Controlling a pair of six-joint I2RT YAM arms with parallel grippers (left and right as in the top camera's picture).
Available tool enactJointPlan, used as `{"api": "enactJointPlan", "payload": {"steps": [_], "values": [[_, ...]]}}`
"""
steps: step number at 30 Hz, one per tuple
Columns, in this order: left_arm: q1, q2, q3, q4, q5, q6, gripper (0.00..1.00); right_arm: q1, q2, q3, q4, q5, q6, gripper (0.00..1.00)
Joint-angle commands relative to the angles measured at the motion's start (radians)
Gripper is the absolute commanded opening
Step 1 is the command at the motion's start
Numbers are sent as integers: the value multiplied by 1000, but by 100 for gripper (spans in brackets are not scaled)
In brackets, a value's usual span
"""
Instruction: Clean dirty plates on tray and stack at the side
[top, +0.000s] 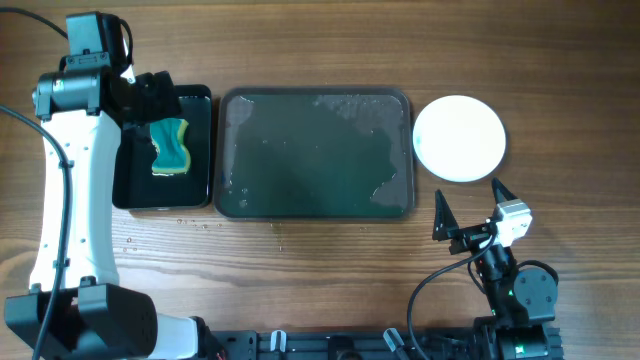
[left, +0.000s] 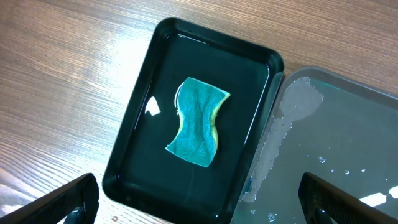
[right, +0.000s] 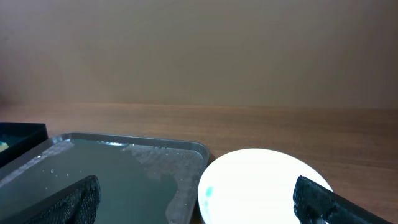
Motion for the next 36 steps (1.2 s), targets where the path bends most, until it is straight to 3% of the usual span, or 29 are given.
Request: {"api": "enactJointPlan", "payload": {"steps": [1, 22, 33, 36], "values": [[0, 8, 0, 3, 5, -9, 100, 8, -14, -1, 3, -16, 11, 100], [0, -3, 0, 2, 5, -9, 100, 8, -10, -1, 3, -16, 11, 100], [-116, -249, -10, -6, -128, 51, 100, 8, -10, -1, 3, -16, 10, 100], [-151, -385, -110, 120, -68, 51, 100, 8, -10, -1, 3, -16, 11, 100]]}}
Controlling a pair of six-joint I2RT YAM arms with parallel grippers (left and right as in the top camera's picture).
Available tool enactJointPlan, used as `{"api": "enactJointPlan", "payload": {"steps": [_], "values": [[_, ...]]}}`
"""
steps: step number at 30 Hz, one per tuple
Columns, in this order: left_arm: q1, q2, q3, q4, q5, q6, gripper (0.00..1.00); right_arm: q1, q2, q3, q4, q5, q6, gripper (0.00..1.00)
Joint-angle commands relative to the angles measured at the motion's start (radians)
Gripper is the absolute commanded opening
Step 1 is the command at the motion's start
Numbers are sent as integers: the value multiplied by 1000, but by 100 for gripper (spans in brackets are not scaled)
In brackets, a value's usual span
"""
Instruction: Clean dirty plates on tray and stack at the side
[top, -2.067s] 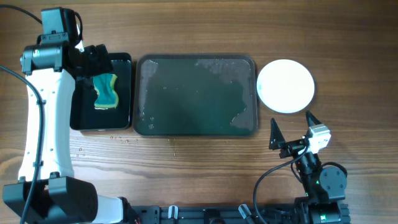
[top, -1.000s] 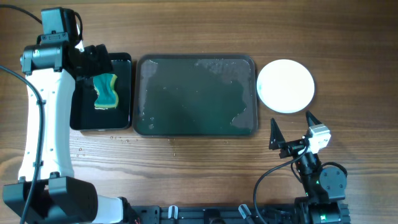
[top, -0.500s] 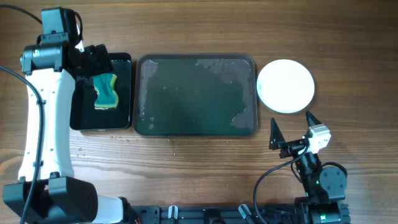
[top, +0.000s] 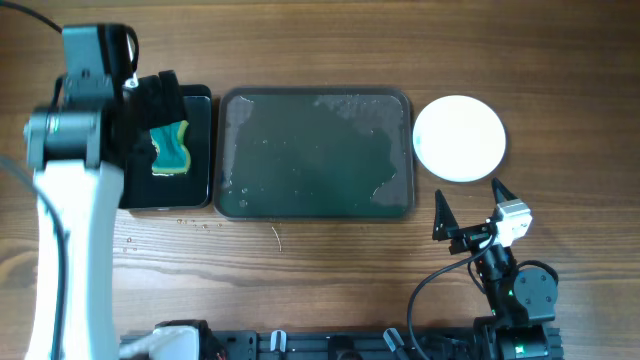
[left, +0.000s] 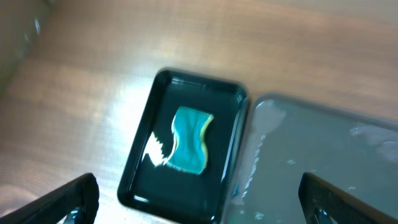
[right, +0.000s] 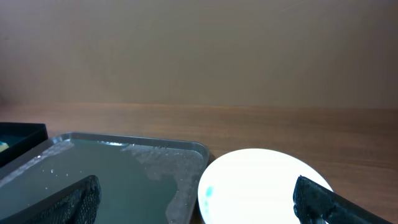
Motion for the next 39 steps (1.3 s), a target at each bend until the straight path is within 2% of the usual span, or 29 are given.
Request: {"api": "enactJointPlan", "payload": {"steps": [1, 4, 8, 14, 26, 39], "values": [[-33, -183, -147, 165, 60, 26, 100, 8, -10, -1, 3, -16, 11, 100], [-30, -332, -332, 363, 180, 42, 100, 8, -10, -1, 3, -16, 11, 100], [-30, -530, -611, 635, 360, 139, 100, 8, -10, -1, 3, -16, 11, 100], [-31, -786, -990, 941, 406, 142, 100, 8, -10, -1, 3, -16, 11, 100], [-30, -1156, -1406, 1102, 393, 154, 100, 8, -10, -1, 3, -16, 11, 100], [-7, -1361, -1563, 1106, 373, 180, 100, 8, -10, -1, 3, -16, 11, 100]]}}
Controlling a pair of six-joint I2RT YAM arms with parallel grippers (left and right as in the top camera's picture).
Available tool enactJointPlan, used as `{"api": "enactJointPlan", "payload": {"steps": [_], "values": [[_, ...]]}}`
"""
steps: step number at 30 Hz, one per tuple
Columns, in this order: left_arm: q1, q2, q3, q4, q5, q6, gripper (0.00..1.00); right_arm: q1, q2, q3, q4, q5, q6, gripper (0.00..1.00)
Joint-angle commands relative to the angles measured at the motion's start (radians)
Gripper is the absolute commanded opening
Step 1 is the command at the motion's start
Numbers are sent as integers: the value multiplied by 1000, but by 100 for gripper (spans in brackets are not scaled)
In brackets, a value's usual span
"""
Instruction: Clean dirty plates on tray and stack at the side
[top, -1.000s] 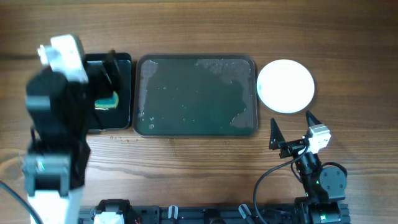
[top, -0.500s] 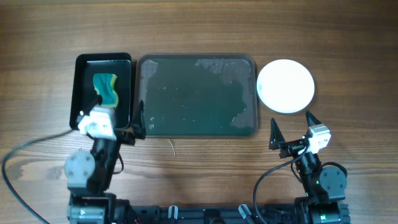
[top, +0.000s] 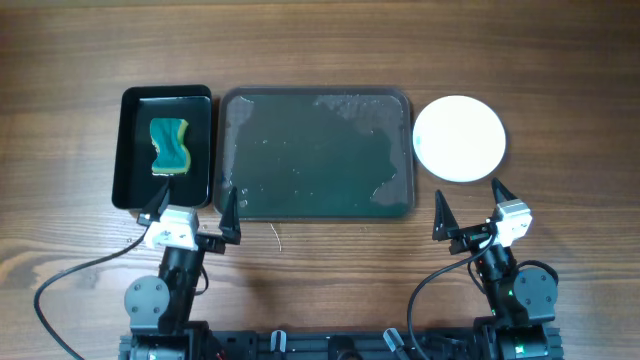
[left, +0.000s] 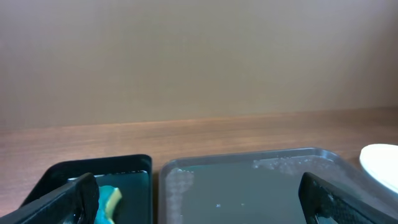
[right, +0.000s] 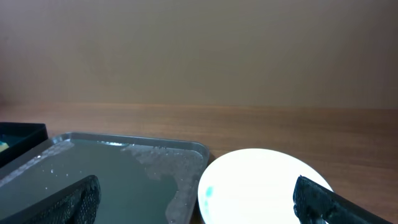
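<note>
A large grey tray (top: 315, 210) holds soapy water and no plates, seen also as the grey tray (left: 249, 186) and the grey tray (right: 93, 174). A white plate (top: 459, 138) lies on the wood to its right, the white plate (right: 261, 186) close before my right gripper (top: 470, 210), which is open and empty. My left gripper (top: 190, 212) stands open and empty near the table's front edge, below the small black tray (top: 131, 190). A teal and yellow sponge (top: 169, 147) lies in that black tray, the sponge (left: 109, 202) just beyond my left fingertip.
Both arms rest folded at the table's front edge. A few water drops (top: 195, 225) and a thin strand (top: 275, 235) lie on the wood below the trays.
My left arm has left its place above the black tray and now sits folded at the table's front edge, gripper open and level. The sponge, trays, plate and right arm are unchanged.
My left gripper was open low over the sponge in the black tray. Then it was higher above that tray, still open and empty. Now it rests at the front edge. My right gripper stayed open by the white plate throughout.
</note>
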Motion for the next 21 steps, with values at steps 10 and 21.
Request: {"api": "enactJointPlan", "payload": {"steps": [10, 21], "values": [[16, -49, -62, -91, -9, 29, 100, 8, -10, -1, 3, -16, 11, 100], [16, -49, -62, -87, -6, 29, 100, 8, -10, -1, 3, -16, 11, 100]]}}
